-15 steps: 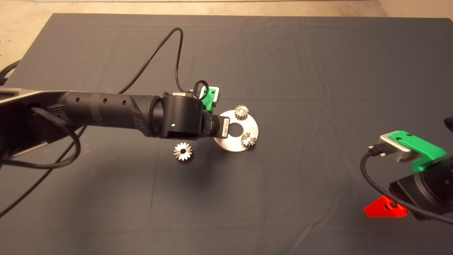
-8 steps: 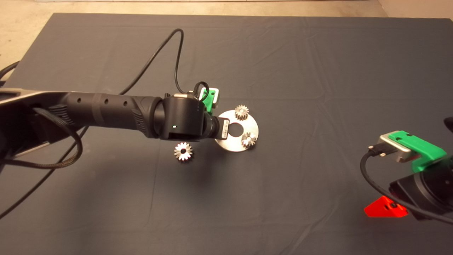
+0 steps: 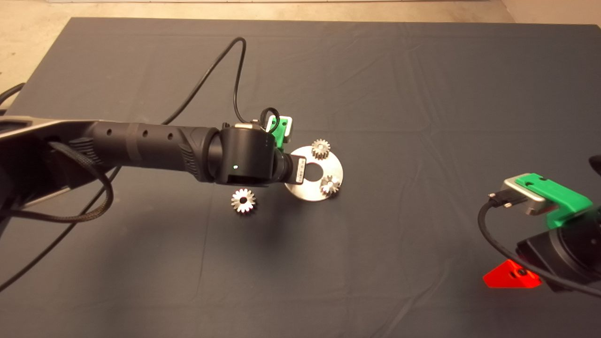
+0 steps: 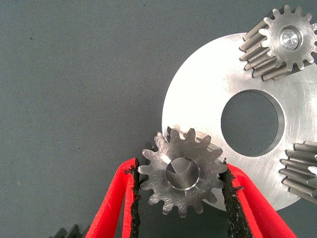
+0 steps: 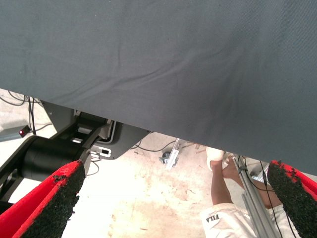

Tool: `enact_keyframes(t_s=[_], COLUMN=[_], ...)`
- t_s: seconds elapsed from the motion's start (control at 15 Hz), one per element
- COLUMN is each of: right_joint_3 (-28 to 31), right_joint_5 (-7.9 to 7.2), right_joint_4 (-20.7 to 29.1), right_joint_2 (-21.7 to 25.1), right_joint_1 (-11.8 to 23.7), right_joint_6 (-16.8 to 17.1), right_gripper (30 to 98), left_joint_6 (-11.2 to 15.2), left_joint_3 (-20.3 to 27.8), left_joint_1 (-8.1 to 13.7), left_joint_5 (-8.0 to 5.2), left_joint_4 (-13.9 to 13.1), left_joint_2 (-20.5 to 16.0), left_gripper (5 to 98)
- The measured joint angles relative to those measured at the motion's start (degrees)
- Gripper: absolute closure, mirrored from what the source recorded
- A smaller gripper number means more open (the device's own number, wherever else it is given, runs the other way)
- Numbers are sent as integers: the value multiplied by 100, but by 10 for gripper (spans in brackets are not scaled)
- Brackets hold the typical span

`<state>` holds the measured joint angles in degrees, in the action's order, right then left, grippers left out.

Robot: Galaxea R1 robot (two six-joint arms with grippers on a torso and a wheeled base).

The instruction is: Remove an incorrectly installed larger gear and replace it with the correct smaller gear

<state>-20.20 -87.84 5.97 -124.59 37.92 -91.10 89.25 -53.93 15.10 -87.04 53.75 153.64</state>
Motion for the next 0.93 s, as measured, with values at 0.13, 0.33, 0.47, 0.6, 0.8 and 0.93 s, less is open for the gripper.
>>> enact_keyframes(t_s=[0.13,0.33,0.47,0.6,0.8,0.93], right_joint_3=[0,0,0,0,0,0], right_joint_5=[0,0,0,0,0,0], right_joint_4=[0,0,0,0,0,0], right_joint_2=[0,0,0,0,0,0], right_joint_1=[0,0,0,0,0,0], right_joint_6=[0,0,0,0,0,0], right_gripper=[308,308,308,308,308,308], left_joint_6=[0,0,0,2,30,46], left_joint_3=[-6,-9,-9,-9,-9,-11], left_joint_1=[2,2,2,2,2,2], left_joint_5=[2,7,7,9,9,0], left_joint_4=[0,0,0,0,0,0], left_joint_2=[0,0,0,0,0,15], left_gripper=[692,692,692,692,692,692])
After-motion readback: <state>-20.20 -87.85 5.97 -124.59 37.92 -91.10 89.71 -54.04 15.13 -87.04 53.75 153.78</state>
